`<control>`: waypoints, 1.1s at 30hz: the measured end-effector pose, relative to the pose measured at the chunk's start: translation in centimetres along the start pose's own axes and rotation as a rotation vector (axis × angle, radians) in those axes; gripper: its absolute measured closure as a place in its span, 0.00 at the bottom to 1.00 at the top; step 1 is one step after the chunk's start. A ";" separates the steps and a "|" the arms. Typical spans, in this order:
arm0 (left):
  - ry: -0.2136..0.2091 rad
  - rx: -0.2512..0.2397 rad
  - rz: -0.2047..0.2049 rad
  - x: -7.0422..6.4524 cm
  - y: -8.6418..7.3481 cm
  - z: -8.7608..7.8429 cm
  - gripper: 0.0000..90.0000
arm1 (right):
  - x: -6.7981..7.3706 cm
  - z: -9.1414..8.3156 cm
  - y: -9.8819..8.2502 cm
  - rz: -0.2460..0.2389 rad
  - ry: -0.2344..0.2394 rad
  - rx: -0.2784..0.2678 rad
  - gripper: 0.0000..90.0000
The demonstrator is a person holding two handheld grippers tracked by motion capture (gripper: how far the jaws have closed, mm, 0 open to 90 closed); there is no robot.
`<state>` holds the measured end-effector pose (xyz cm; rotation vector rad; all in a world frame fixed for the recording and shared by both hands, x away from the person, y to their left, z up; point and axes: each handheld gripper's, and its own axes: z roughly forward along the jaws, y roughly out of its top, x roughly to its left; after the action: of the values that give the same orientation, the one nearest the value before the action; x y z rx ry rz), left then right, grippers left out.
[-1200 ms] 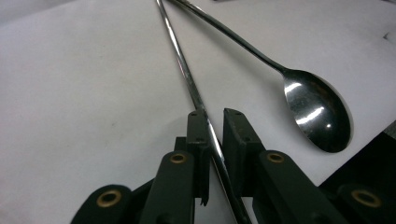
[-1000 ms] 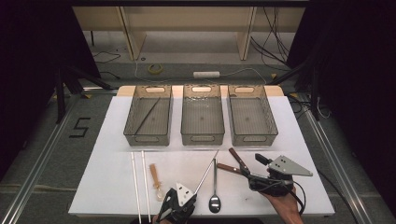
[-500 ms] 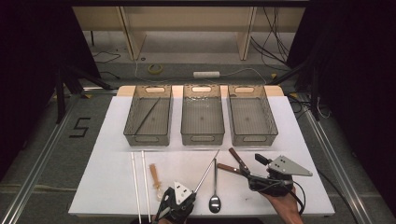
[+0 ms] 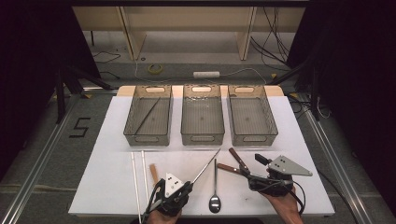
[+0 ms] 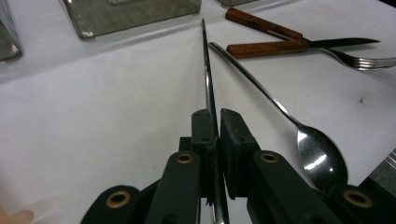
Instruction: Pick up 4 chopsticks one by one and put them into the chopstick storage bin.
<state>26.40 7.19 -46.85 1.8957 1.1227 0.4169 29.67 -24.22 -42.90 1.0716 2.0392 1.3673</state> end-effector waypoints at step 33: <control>0.017 -0.225 -0.027 6.0 7.5 -4.4 0.94 | -0.1 0.1 -0.1 0.002 -0.003 0.007 0.33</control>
<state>30.82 12.80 -39.04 1.6820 1.0642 0.5230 29.78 -24.22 -43.03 1.0780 2.0428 1.3596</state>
